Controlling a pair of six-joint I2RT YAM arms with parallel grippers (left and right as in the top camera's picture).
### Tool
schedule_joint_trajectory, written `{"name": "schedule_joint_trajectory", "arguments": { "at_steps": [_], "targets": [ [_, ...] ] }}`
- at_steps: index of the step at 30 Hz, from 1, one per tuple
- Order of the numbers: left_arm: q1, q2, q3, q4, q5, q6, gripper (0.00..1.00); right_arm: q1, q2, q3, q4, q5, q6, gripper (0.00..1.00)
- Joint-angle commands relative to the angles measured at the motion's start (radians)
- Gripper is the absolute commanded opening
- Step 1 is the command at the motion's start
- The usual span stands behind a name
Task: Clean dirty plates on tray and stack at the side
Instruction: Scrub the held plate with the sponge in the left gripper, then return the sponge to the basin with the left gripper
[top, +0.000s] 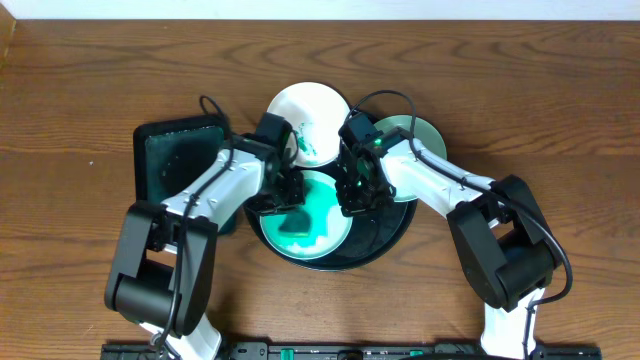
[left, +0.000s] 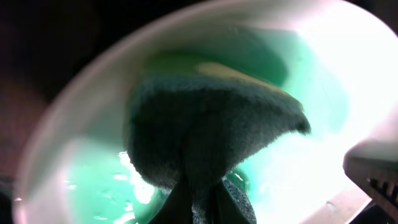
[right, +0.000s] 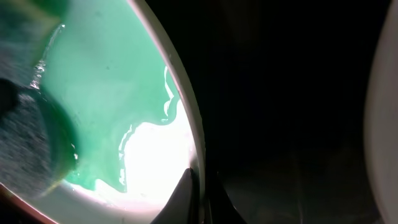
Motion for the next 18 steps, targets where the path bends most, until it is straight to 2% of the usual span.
{"name": "schedule_joint_trajectory", "arguments": {
  "at_steps": [1, 9, 12, 15, 18],
  "targets": [
    [-0.097, 0.053, -0.030, 0.029, 0.135, 0.027, 0.07, 0.024, 0.021, -0.020, -0.023, -0.005, -0.020, 0.01],
    [-0.103, 0.053, -0.030, 0.092, 0.282, -0.002, 0.07, 0.024, 0.021, -0.020, -0.025, -0.005, -0.014, 0.01],
    [-0.089, 0.053, -0.030, 0.113, 0.279, -0.035, 0.07, 0.024, 0.021, -0.020, -0.025, -0.005, -0.012, 0.01],
    [-0.060, 0.053, -0.030, 0.116, 0.194, -0.079, 0.07, 0.024, 0.021, -0.020, -0.025, -0.005, -0.008, 0.01],
    [-0.016, 0.053, -0.030, 0.116, 0.027, -0.116, 0.07, 0.024, 0.021, -0.020, -0.025, -0.005, -0.009, 0.01]
  ]
}}
